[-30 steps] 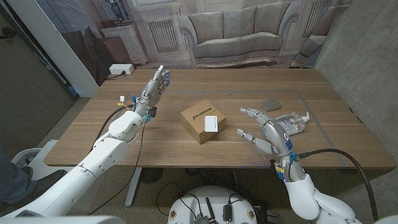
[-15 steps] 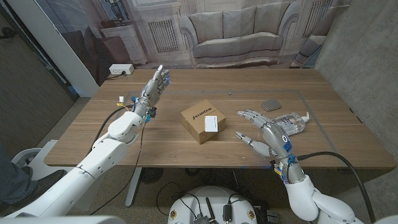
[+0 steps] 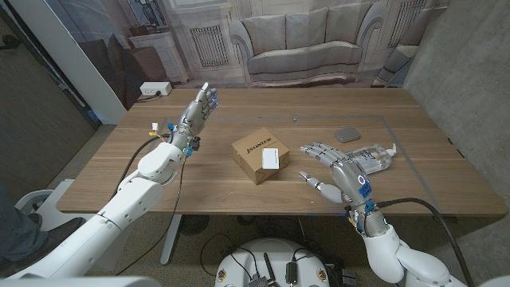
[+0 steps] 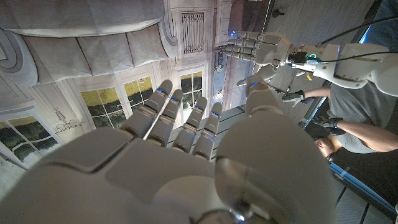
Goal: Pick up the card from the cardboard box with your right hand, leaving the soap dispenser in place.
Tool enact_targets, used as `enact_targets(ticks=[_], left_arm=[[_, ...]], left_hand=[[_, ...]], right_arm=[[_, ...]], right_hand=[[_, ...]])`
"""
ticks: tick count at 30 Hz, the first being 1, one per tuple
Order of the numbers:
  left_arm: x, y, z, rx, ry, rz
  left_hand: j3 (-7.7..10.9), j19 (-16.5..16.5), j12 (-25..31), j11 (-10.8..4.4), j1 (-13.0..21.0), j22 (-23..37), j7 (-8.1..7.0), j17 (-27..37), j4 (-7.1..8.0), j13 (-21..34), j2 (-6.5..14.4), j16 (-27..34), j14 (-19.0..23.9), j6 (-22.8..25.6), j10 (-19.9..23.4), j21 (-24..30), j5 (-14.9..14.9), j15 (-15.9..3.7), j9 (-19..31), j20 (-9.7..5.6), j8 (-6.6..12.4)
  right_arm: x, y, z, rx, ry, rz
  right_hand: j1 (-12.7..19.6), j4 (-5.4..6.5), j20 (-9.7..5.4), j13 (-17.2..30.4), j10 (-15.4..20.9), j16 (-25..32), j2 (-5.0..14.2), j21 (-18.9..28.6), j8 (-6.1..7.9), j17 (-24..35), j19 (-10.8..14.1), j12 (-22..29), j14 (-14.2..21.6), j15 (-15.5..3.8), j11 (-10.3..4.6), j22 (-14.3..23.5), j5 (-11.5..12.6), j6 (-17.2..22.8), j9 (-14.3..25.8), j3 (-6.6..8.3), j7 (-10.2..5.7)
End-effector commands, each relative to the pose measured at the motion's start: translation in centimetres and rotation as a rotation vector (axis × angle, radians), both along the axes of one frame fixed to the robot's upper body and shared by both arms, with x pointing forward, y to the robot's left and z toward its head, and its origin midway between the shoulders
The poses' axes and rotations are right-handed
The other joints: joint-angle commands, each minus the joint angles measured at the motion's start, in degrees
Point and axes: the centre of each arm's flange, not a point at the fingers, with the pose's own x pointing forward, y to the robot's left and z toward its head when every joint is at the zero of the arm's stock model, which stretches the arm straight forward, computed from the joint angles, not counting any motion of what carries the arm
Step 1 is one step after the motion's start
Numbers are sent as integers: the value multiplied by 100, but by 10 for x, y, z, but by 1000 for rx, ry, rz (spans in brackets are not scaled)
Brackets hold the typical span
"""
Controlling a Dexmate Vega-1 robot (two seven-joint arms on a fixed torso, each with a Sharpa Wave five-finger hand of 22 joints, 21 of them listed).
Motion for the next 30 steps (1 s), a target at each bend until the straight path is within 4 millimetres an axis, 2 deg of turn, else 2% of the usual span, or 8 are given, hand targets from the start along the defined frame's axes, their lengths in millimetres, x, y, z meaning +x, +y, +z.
enact_targets(ticks=[1,14,19,30], left_arm=[[-6,2,3,8,-18,4],[-6,-1,3,4,-30,-7],[-5,-1,-1,-3,-35,-8],[-6,6,-9,-34,-31,-6]], left_hand=[[-39,-34,-10,-19,15,17,-32,12,26,13,28,-5,37,37,28,-11,-10,-36,14,-324,-10],[-48,-36,-9,-28,27,17,-39,11,23,13,37,-4,41,34,35,-13,-12,-38,14,-319,-14],[-52,-36,-12,-35,34,16,-41,10,21,13,39,-4,43,39,32,-13,-13,-36,14,-317,-12],[-59,-36,-14,-37,50,16,-38,9,15,13,48,-4,46,39,31,-13,-15,-39,14,-318,-14]], right_arm=[[1,3,-2,-57,-23,-37],[-1,6,-4,-100,-23,-67],[0,5,-6,-109,-14,-68],[7,12,-14,-123,-15,-95]], right_hand=[[116,-1,-532,4,80,12,-6,-9,53,15,24,30,58,-805,16,6,53,63,12,20,-16],[242,-5,-541,4,141,20,-1,-4,62,17,56,46,111,-834,2,10,69,103,14,48,-19],[204,60,-537,9,192,31,20,-6,84,36,63,62,132,-831,2,13,62,159,23,26,-16],[291,65,-544,14,260,40,66,-8,109,40,70,81,188,-876,-3,19,69,224,33,52,-23]])
